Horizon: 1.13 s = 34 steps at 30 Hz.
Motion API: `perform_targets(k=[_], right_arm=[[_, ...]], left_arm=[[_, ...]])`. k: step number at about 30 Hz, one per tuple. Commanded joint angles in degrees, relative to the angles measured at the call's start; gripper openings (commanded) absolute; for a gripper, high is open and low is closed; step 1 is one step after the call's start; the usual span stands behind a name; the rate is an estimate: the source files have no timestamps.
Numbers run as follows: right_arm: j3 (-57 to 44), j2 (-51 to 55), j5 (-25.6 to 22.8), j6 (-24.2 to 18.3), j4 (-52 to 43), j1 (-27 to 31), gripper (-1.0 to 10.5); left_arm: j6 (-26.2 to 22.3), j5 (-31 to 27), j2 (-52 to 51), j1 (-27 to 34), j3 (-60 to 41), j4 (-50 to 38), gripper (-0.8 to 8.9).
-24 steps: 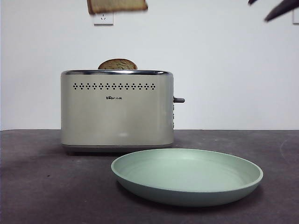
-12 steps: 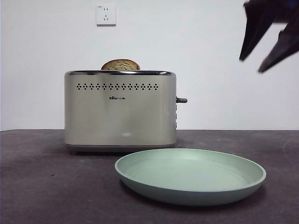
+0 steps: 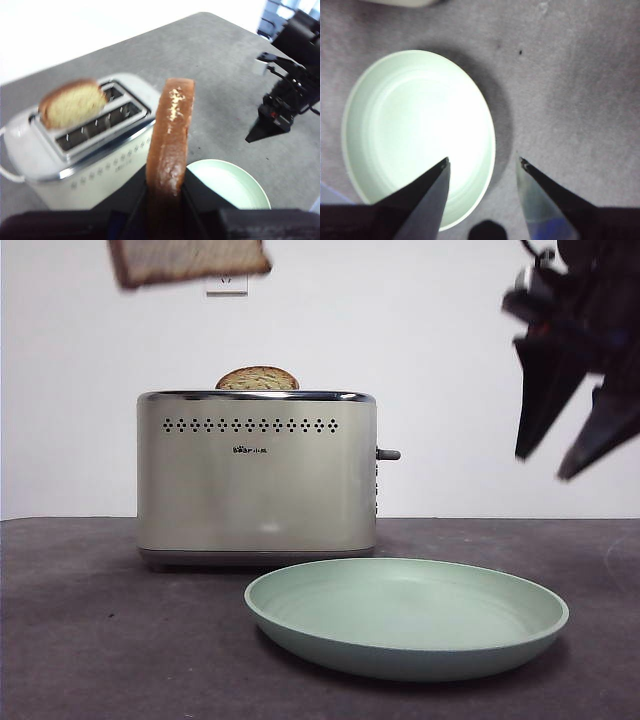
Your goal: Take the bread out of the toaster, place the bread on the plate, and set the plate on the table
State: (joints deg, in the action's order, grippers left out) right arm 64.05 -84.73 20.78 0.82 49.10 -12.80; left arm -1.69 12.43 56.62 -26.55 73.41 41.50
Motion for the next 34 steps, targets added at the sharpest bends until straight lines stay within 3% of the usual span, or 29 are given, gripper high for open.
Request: perform_targets(k=[1, 5, 10, 21, 22, 25, 31, 34], right_arm=[[-4.81, -0.94, 0.07, -0.37, -3.96, -0.11, 2.2], [-10.12, -1.6, 0.24, -0.22, -7.98, -0.85, 2.2], [-12.83, -2.4, 0.37, 1.31, -11.34, -1.6, 2.2], [-12.85, -9.01, 0.5, 2.32, -15.21, -4.9, 2.2], [-12.85, -9.66, 0.42, 2.54, -15.67, -5.25, 1.9], [-12.83, -10.03, 0.11, 2.62, -16.46, -5.81, -0.3], [-12.55, -7.39, -0.09, 4.9, -17.0, -6.12, -0.1], [-12.04, -4.83, 0.24, 5.84, -16.31, -6.12, -0.1]], left_arm=[[7.13, -1.86, -7.13, -0.13, -7.85, -6.27, -0.08], [10.43, -4.61, -14.14, -0.11, -12.44, -7.76, -0.08], [10.78, -6.4, -19.1, -0.11, -12.63, -5.42, -0.08], [13.09, -6.43, -22.25, -0.11, -12.63, -0.96, -0.08], [13.33, -6.45, -22.36, -0.11, -12.63, -0.52, -0.08], [13.73, -6.43, -22.45, -0.11, -12.63, 0.44, -0.08], [14.14, -5.46, -22.18, -0.11, -12.63, -0.09, -0.08], [14.53, -1.68, -20.92, -0.11, -12.63, -0.74, -0.08]])
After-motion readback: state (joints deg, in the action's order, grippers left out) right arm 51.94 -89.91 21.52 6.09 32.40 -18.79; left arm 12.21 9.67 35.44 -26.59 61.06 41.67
